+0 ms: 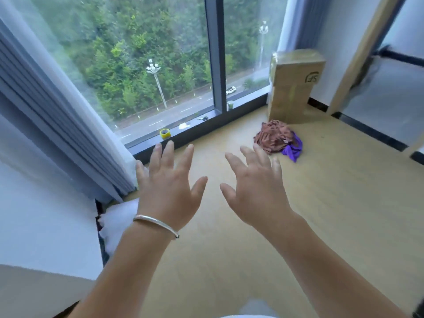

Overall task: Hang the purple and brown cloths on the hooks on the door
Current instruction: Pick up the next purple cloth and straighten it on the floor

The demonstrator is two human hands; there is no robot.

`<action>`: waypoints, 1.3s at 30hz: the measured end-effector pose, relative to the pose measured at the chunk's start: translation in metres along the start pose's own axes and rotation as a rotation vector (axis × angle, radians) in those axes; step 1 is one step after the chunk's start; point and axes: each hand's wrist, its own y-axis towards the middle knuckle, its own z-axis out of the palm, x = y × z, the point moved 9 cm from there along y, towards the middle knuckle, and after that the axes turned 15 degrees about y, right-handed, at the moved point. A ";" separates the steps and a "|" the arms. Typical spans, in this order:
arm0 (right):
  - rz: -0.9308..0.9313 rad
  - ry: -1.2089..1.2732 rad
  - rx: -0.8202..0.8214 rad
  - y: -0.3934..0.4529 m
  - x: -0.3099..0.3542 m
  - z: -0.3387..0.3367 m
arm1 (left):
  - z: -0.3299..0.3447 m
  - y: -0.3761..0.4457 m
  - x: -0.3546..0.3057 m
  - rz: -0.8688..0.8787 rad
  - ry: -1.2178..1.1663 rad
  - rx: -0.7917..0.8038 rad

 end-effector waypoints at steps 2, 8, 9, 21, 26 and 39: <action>0.116 -0.027 -0.024 -0.006 -0.040 -0.018 | 0.001 0.015 -0.044 0.115 -0.019 0.014; 0.412 -0.086 -0.117 -0.027 -0.139 -0.066 | 0.006 0.056 -0.170 0.424 -0.062 0.037; 0.455 -0.093 -0.130 -0.029 -0.153 -0.073 | 0.008 0.062 -0.190 0.475 -0.073 0.042; 0.864 -0.252 -0.317 -0.015 -0.271 -0.171 | 0.003 0.146 -0.395 0.986 -0.189 0.043; 0.939 -0.281 -0.375 0.003 -0.298 -0.203 | -0.015 0.172 -0.445 1.078 -0.259 0.033; 1.048 -0.235 -0.457 -0.017 -0.423 -0.264 | -0.024 0.174 -0.599 1.244 -0.198 0.047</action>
